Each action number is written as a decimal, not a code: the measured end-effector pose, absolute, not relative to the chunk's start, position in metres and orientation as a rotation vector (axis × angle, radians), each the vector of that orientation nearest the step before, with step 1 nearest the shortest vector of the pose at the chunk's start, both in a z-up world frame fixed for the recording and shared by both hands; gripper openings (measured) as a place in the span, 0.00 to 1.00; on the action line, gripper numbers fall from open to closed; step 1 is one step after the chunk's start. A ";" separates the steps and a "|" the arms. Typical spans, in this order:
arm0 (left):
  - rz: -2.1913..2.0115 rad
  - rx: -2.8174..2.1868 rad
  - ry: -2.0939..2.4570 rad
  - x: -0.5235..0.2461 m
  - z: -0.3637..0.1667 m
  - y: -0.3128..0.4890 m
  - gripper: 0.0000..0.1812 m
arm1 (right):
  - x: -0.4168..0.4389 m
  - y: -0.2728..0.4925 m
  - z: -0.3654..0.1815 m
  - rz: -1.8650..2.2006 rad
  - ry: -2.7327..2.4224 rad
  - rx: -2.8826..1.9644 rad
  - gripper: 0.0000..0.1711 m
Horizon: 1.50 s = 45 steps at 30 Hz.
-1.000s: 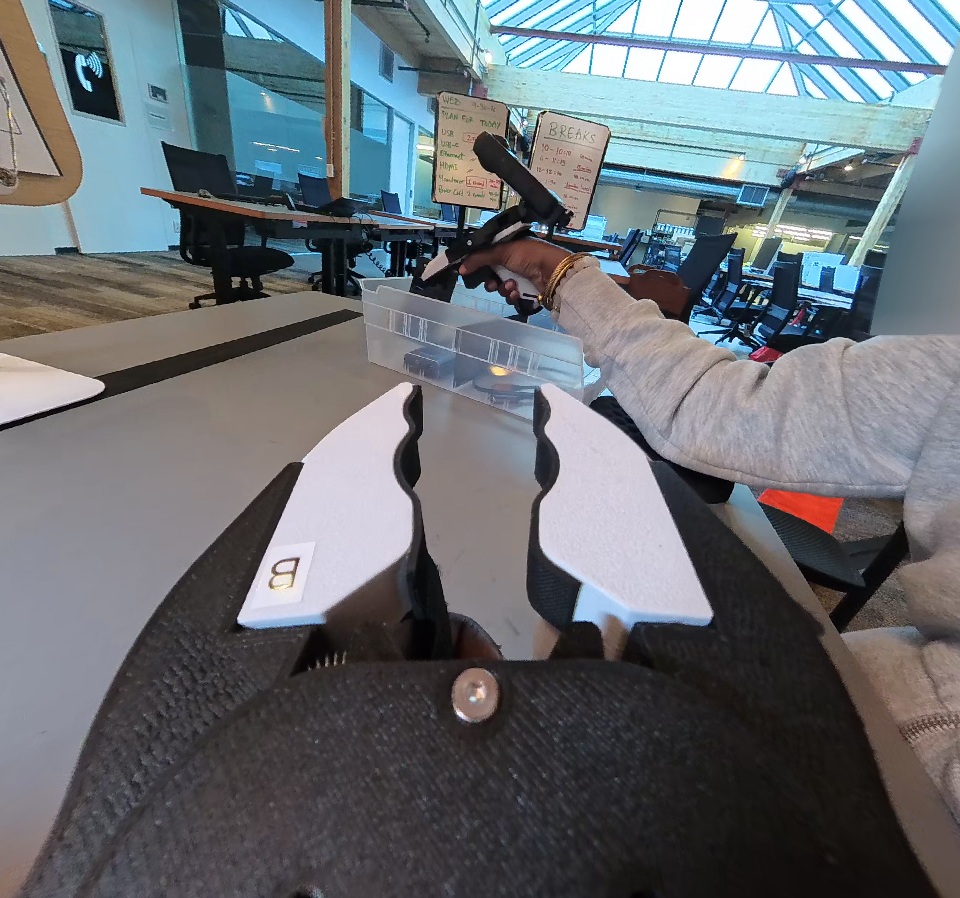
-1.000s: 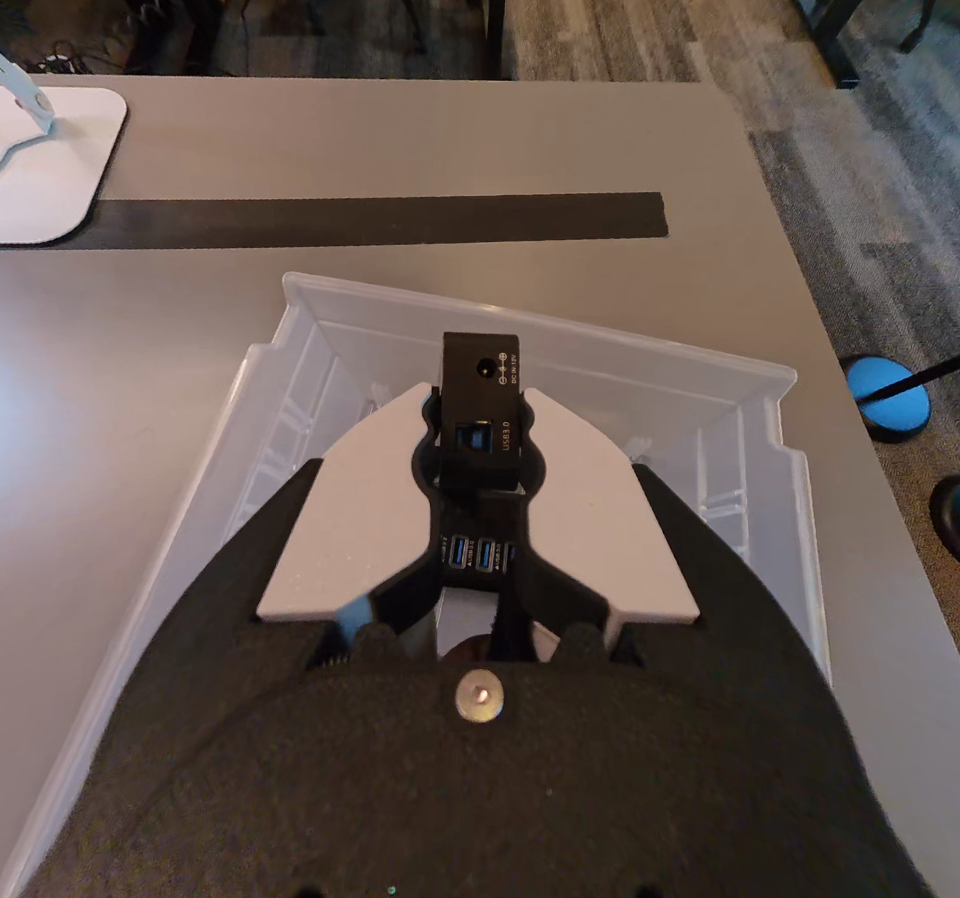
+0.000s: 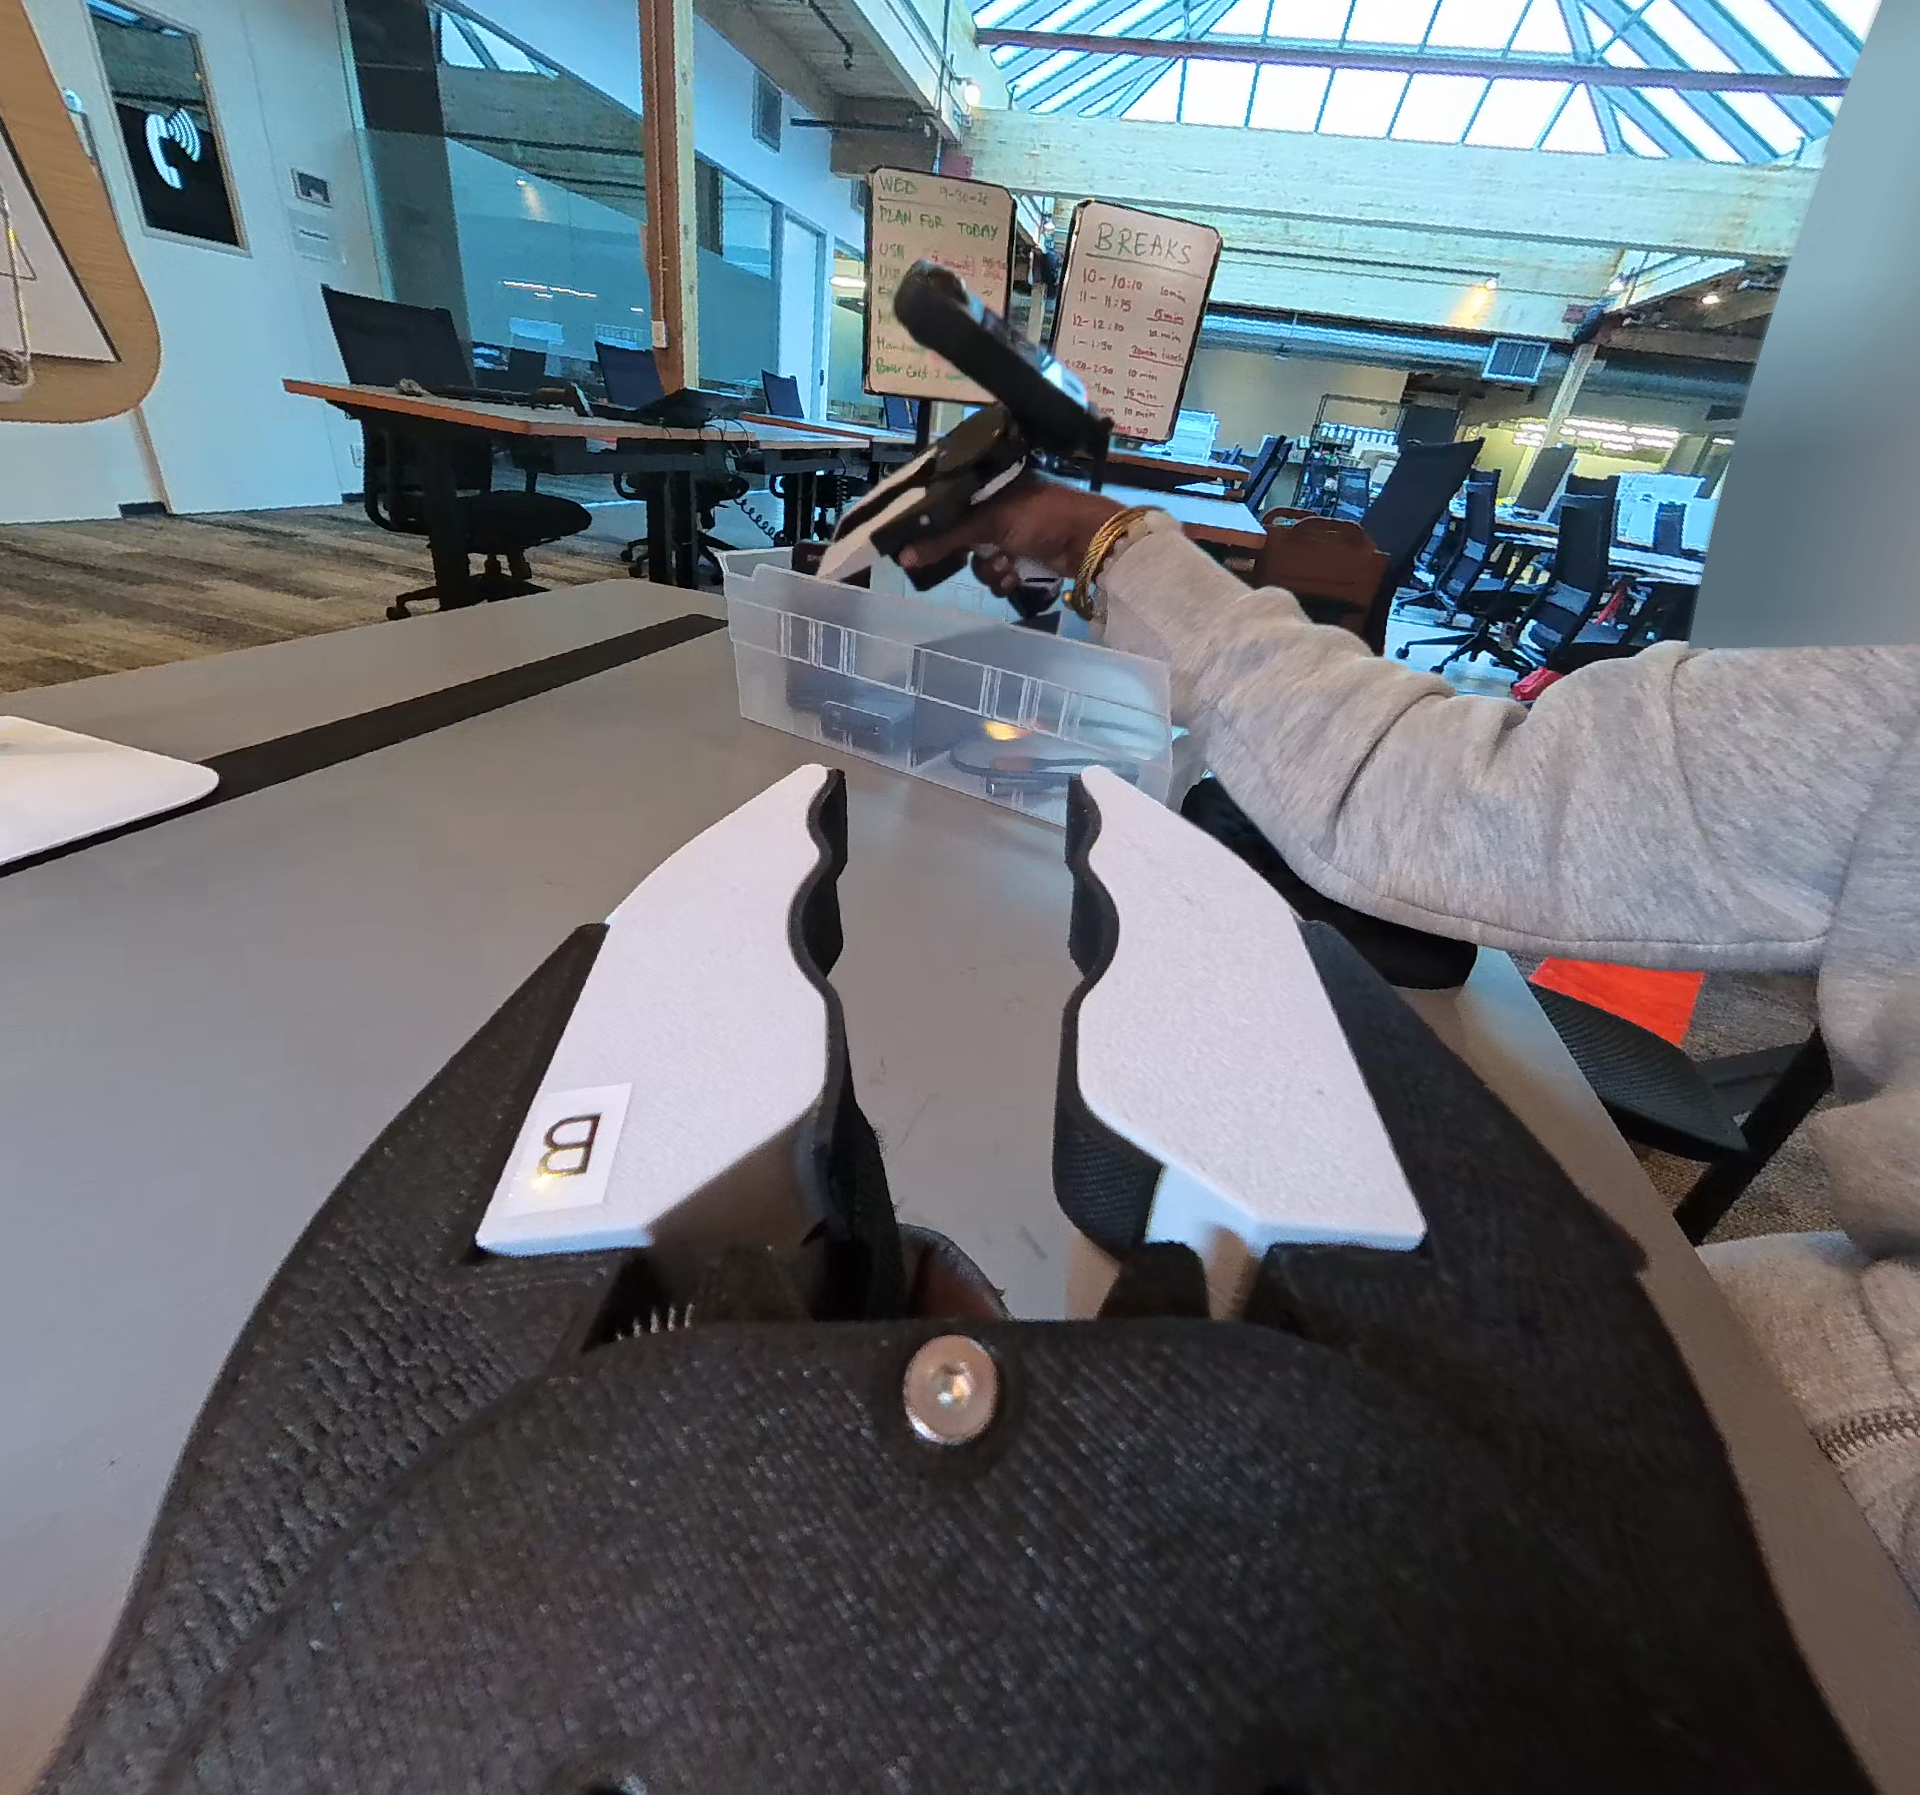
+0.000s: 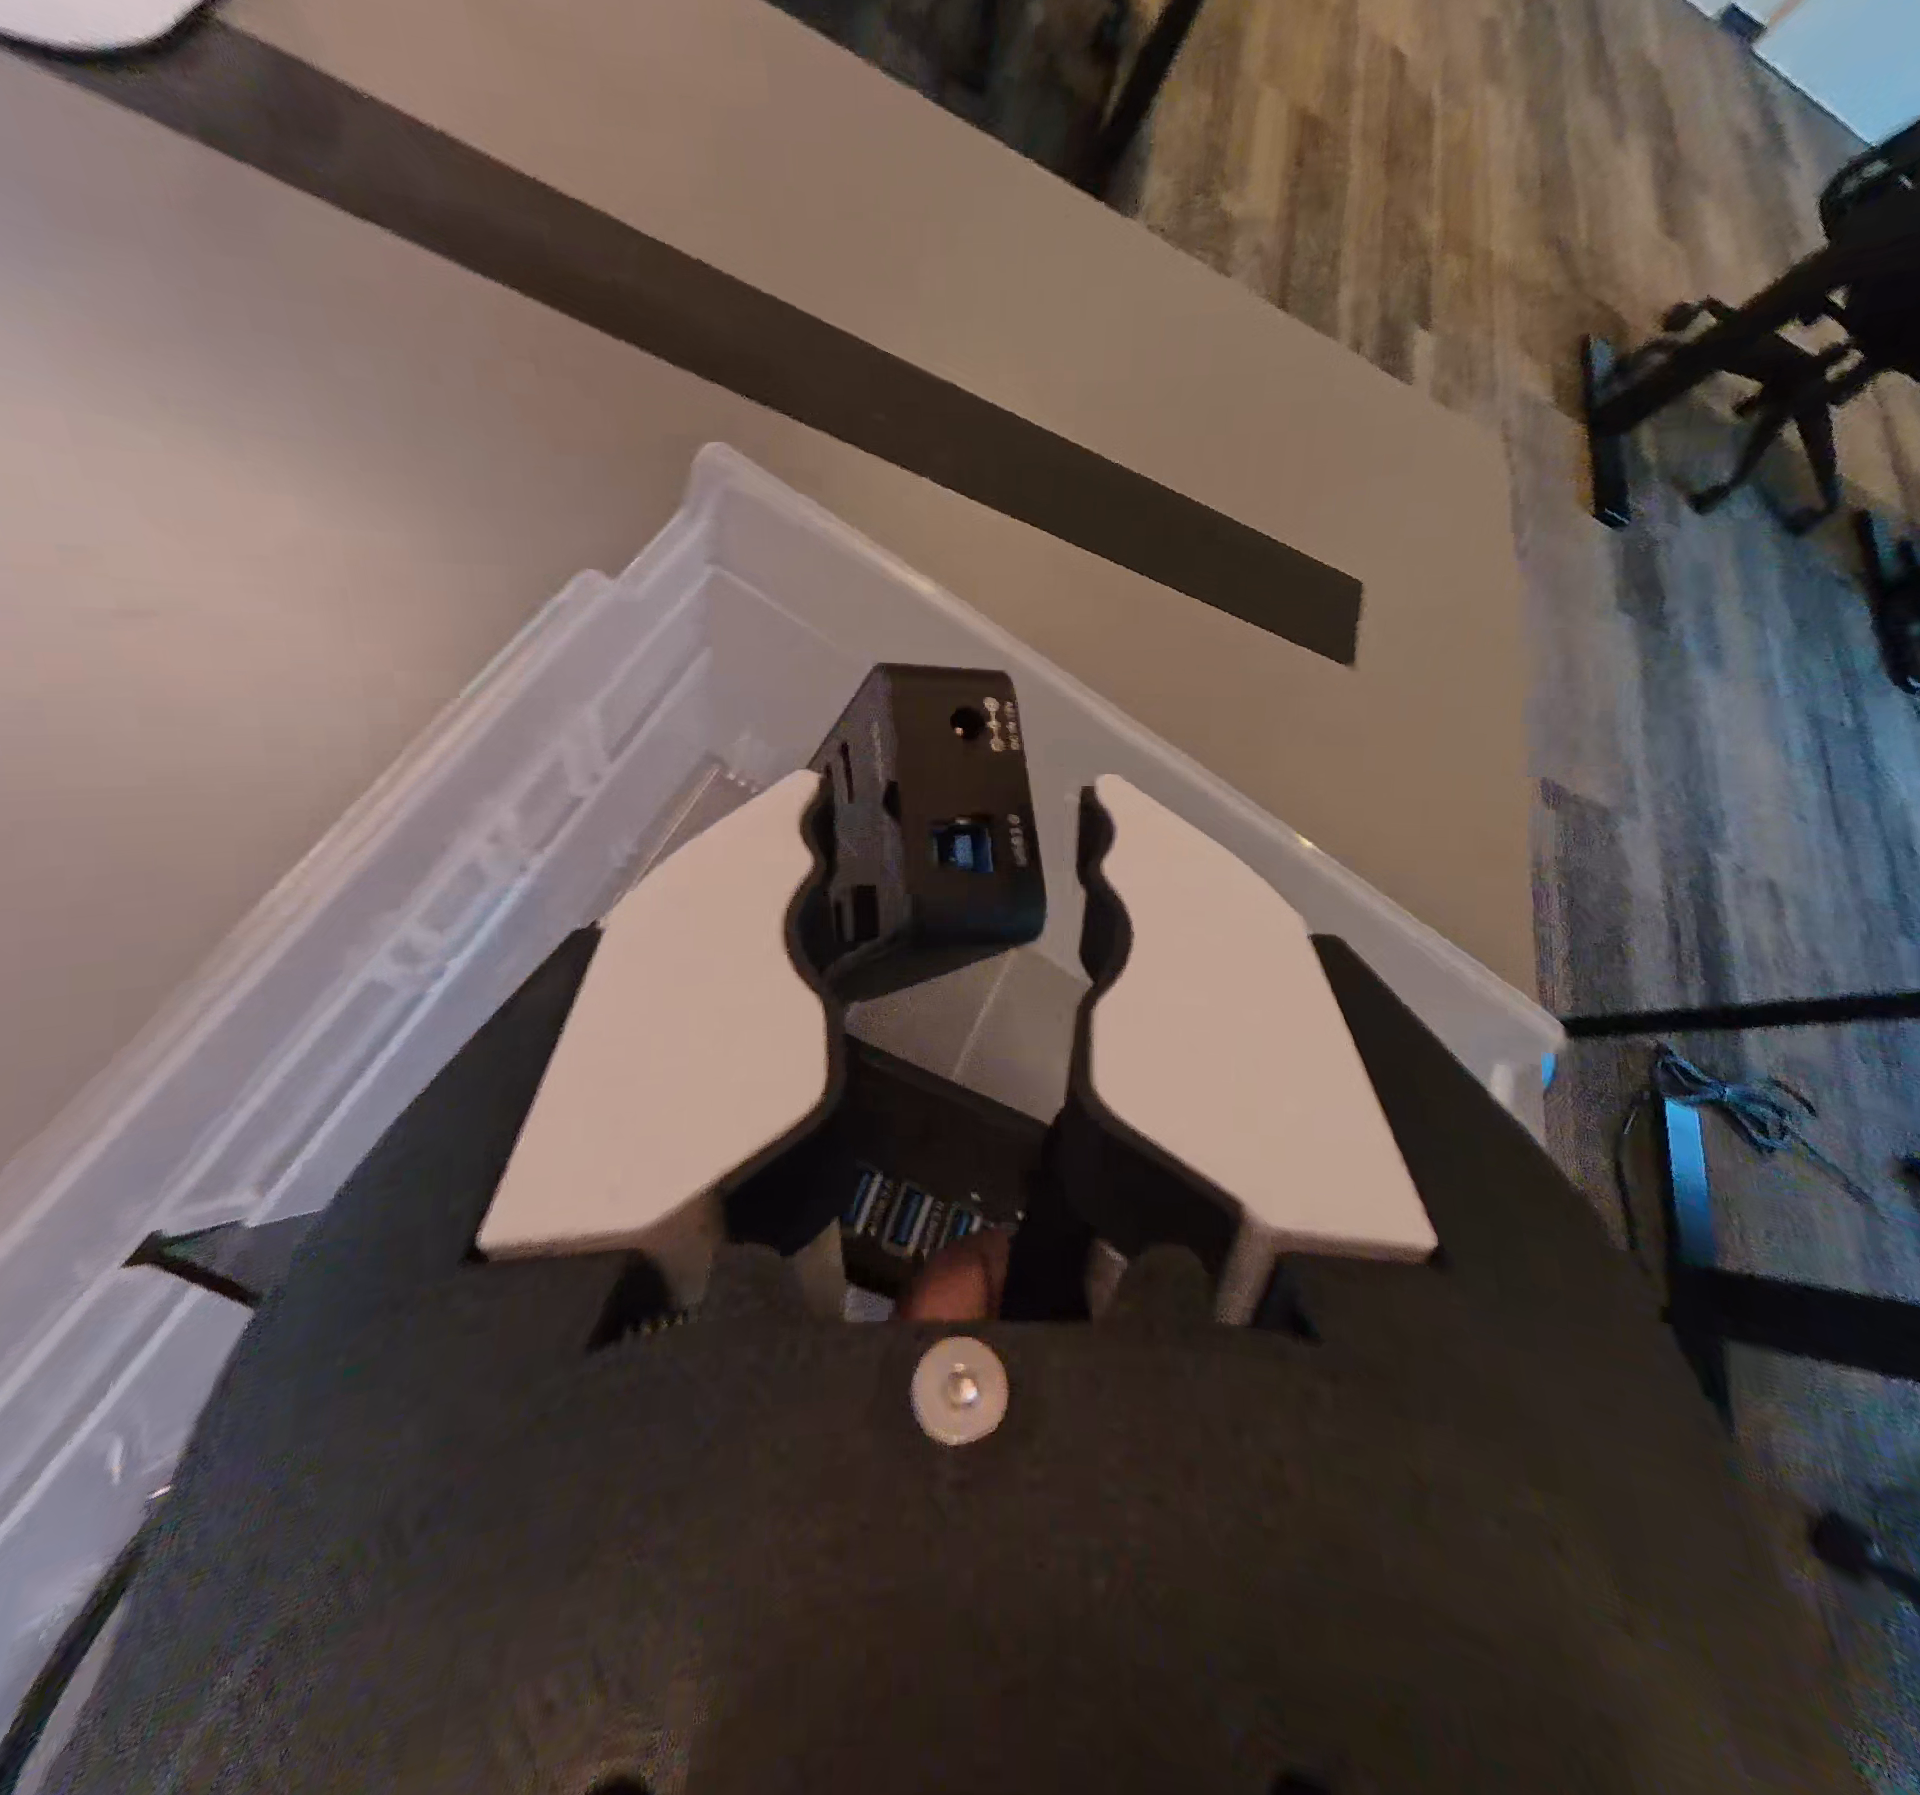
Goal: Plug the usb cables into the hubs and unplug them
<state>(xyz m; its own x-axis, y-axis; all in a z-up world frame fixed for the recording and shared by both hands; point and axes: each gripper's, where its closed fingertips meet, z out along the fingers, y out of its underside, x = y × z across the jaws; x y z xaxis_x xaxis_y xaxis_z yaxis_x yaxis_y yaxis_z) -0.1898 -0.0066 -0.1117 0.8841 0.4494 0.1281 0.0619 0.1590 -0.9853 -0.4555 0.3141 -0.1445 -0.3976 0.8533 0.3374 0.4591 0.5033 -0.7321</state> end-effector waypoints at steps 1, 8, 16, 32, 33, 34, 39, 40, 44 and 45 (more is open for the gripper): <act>0.290 -1.397 -0.443 -0.190 -0.112 -0.007 0.22 | -0.454 0.319 -0.138 0.718 -2.011 -1.102 0.29; 0.293 -1.405 -0.442 -0.190 -0.113 -0.006 0.22 | -0.386 0.422 -0.108 0.517 -1.740 -1.606 0.43; 0.312 -1.424 -0.445 -0.191 -0.118 -0.004 0.22 | -0.276 0.435 -0.193 0.527 -2.144 -2.103 0.19; 0.349 -1.413 -0.425 -0.191 -0.112 -0.007 0.22 | -0.301 0.347 -0.195 0.281 -2.688 -1.635 0.08; 0.355 -1.409 -0.419 -0.190 -0.110 -0.008 0.22 | -0.304 0.337 -0.195 0.269 -2.719 -1.620 0.08; 0.364 -1.404 -0.414 -0.190 -0.108 -0.008 0.22 | -0.307 0.326 -0.195 0.247 -2.751 -1.597 0.07; 0.382 -1.344 -0.399 -0.183 -0.089 -0.013 0.22 | -0.315 0.263 -0.194 0.167 -2.917 -1.389 0.09; 0.381 -1.333 -0.396 -0.180 -0.084 -0.014 0.22 | -0.315 0.248 -0.193 0.169 -2.957 -1.319 0.09; 0.411 -1.303 -0.394 -0.162 -0.065 -0.023 0.22 | -0.314 0.185 -0.192 0.256 -3.080 -1.043 0.13; 0.423 -1.289 -0.390 -0.155 -0.059 -0.027 0.22 | -0.314 0.170 -0.192 0.281 -3.099 -0.987 0.14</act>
<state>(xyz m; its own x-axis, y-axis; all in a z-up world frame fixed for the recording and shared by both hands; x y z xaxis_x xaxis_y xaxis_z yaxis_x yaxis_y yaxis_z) -0.1547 -0.0273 -0.0590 0.8600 0.5085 0.0424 -0.0836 0.2223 -0.9714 -0.3136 0.1700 -0.1918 -0.8104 0.5612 -0.1682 0.5824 0.8031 -0.1259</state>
